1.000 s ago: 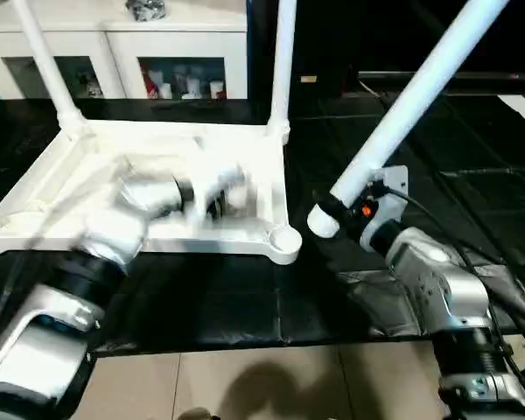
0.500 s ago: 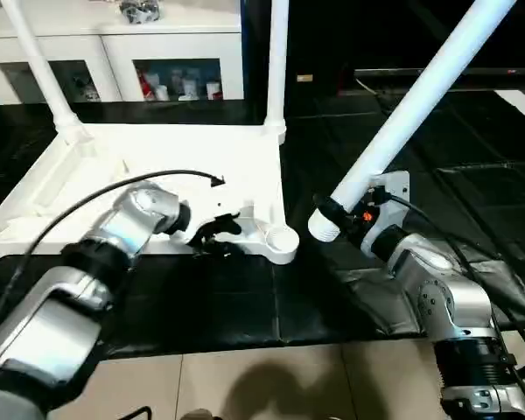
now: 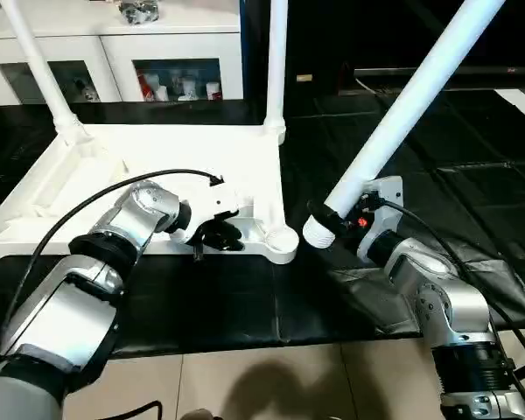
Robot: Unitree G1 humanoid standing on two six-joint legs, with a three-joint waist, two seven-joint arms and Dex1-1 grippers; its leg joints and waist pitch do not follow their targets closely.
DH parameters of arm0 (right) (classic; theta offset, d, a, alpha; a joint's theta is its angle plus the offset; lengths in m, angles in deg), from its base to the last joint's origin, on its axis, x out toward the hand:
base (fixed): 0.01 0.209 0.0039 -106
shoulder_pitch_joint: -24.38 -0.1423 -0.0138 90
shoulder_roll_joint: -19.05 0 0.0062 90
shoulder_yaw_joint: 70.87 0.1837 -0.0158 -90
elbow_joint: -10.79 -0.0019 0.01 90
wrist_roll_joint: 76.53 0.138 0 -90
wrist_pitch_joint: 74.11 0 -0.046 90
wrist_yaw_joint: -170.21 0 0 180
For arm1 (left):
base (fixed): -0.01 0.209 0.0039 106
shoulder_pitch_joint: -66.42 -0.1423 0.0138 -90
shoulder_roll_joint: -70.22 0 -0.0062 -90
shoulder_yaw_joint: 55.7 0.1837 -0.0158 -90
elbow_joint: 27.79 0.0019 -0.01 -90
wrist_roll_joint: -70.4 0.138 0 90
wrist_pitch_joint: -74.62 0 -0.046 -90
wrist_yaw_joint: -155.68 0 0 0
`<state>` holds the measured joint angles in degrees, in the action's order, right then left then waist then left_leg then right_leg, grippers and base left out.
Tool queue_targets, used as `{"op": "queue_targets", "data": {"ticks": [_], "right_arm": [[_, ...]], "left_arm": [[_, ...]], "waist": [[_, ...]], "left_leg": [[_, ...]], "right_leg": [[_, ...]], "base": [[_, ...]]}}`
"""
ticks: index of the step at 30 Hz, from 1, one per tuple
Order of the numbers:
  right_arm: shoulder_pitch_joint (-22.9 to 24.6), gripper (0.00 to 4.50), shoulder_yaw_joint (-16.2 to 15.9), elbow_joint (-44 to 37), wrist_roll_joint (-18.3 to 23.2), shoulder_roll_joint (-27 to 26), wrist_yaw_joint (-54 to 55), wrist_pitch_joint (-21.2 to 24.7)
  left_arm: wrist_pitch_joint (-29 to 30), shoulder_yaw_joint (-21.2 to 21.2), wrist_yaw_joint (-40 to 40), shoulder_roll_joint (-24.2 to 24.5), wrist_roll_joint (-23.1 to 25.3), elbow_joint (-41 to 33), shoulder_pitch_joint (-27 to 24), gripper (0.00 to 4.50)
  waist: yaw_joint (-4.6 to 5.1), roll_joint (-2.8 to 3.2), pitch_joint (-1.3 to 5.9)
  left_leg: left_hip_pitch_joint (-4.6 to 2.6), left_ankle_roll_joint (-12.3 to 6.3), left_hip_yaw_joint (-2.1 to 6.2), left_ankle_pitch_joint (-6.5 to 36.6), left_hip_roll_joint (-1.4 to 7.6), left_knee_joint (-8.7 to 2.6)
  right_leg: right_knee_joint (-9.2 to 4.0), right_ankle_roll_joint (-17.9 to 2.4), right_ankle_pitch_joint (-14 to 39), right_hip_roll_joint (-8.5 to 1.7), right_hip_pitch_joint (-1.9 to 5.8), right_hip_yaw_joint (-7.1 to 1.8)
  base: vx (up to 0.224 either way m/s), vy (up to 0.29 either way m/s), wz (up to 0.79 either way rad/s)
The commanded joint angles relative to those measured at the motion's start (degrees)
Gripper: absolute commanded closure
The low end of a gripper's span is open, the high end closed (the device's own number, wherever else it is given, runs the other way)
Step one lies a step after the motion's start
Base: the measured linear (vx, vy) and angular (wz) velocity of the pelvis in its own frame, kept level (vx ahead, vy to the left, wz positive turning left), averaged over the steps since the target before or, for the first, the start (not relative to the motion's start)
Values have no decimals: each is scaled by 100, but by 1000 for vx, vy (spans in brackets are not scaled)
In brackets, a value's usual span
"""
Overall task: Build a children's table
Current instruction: Insert table leg to table base
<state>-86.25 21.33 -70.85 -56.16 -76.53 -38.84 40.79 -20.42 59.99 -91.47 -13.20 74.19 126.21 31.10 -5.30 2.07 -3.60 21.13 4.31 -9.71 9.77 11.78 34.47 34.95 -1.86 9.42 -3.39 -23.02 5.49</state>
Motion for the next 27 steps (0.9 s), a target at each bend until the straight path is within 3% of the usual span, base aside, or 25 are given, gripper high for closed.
{"op": "queue_targets", "data": {"ticks": [1,6,9,10,11,13,14,17,20,21,27], "right_arm": [[17,257,-24,-194,33,36,-25,70],[7,257,-87,-187,6,18,-56,66],[-101,257,-114,-89,-15,31,-104,47],[-101,257,-114,-89,-15,31,-104,47],[-129,257,-138,-70,-23,25,-124,51],[-141,257,-152,-62,-26,21,-136,53],[-162,257,-187,-50,-23,12,-160,63],[-242,257,-264,25,-13,-68,-195,73],[-298,257,-241,60,45,-128,-178,146],[-333,257,-253,82,51,-136,-186,179],[-483,257,-430,254,-48,-76,-377,249]], "left_arm": [[215,-150,-65,-33,-40,65,115,409],[828,-373,-393,-156,-329,-42,13,433],[1101,-399,-419,-213,-347,-181,-184,446],[1101,-399,-419,-213,-348,-181,-184,449],[1309,-495,-397,-265,-386,-266,-279,449],[1406,-522,-378,-280,-401,-321,-325,450],[1561,-532,-285,-285,-381,-452,-421,450],[2144,-566,161,-259,-292,-922,-752,450],[2353,-639,363,-279,-331,-1167,-902,450],[2394,-670,459,-291,-346,-1290,-979,450],[2720,-738,764,-338,-293,-1829,-1270,450]], "waist": [[-30,56,478],[-33,54,481],[-20,-28,483],[-27,-12,482],[-23,-53,474],[-27,-18,469],[-23,-54,462],[-10,-58,447],[-5,-35,434],[2,-63,433],[11,-72,431]], "left_leg": [[-62,-41,57,1170,102,-364],[-61,-57,55,1124,106,-362],[-27,-152,43,978,98,-355],[-30,-158,43,965,92,-348],[-26,-188,30,949,85,-349],[-35,-198,36,943,95,-351],[-45,-200,34,989,102,-360],[-56,-168,38,1068,121,-371],[-70,-137,45,1137,122,-381],[-64,-136,48,1141,129,-388],[-64,-130,39,1136,107,-387]], "right_leg": [[-480,-939,1475,-487,384,-313],[-462,-1044,1359,-496,381,-314],[-435,-1157,1071,-504,410,-322],[-429,-1154,1119,-510,412,-319],[-451,-1105,1251,-504,412,-316],[-462,-1051,1424,-511,398,-314],[-488,-996,1555,-506,384,-309],[-485,-971,1752,-519,368,-311],[-514,-848,2022,-512,349,-310],[-511,-848,2005,-512,352,-310],[-535,-732,2155,-506,336,-307]], "base": [[0,0,0],[0,0,0],[0,0,0],[0,0,0],[0,0,0],[0,0,0],[0,0,0],[0,0,0],[0,0,0],[0,0,0],[0,0,0]]}}
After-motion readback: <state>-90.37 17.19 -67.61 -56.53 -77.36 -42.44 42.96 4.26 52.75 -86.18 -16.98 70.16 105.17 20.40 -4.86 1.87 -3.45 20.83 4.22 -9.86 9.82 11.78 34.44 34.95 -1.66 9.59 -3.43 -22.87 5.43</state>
